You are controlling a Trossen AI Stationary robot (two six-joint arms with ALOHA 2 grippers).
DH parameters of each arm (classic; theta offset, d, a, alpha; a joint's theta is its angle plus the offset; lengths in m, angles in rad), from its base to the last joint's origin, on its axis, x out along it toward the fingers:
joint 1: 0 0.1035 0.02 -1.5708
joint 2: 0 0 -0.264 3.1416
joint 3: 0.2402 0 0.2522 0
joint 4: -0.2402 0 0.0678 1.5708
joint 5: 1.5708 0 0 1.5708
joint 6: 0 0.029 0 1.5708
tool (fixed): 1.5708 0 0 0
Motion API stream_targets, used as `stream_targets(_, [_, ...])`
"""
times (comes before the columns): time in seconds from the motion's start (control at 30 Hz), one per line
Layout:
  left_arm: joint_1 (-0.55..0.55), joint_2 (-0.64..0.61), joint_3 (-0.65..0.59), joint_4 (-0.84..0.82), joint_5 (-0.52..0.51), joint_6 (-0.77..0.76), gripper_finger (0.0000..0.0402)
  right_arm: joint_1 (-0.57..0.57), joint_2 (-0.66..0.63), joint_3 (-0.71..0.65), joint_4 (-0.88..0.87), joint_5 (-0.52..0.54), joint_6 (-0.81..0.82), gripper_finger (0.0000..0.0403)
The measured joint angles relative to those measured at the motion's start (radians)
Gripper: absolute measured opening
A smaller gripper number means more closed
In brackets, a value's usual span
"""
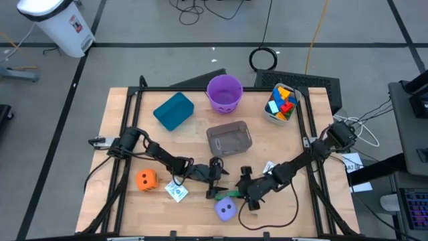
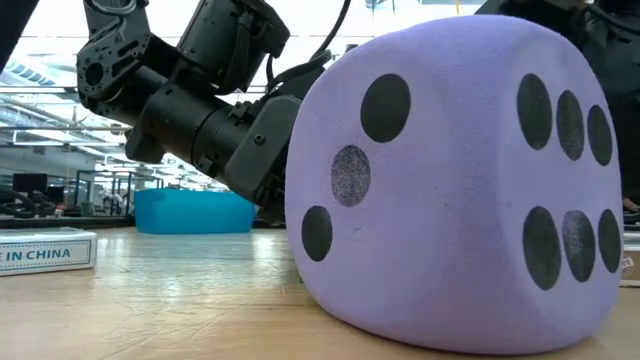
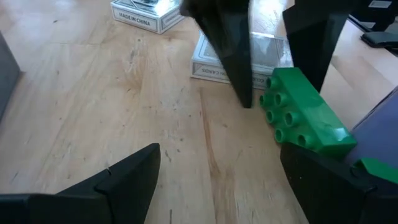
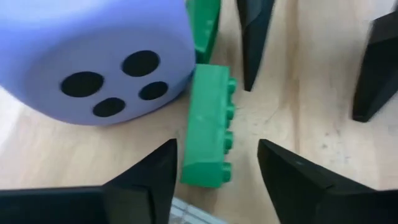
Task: Pick & Place Toys
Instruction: Put the green game piece into the white bin
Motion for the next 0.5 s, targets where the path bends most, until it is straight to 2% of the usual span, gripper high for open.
stream_targets(0.13, [0.000, 0.000, 0.000, 0.000, 0.000, 0.000, 0.0340, -0.013, 0.000, 0.000, 0.001, -0.053, 0.015, 0.0159])
stream_targets(0.37, [0.000, 0.000, 0.000, 0.000, 0.000, -0.012, 0.0340, -0.015, -0.006, 0.000, 0.000, -0.054, -0.022, 0.0083])
stream_targets(0.5, [0.000, -0.023, 0.000, 0.005, -0.008, -0.029, 0.0340, -0.015, -0.056, 0.000, -0.026, -0.060, -0.034, 0.0061])
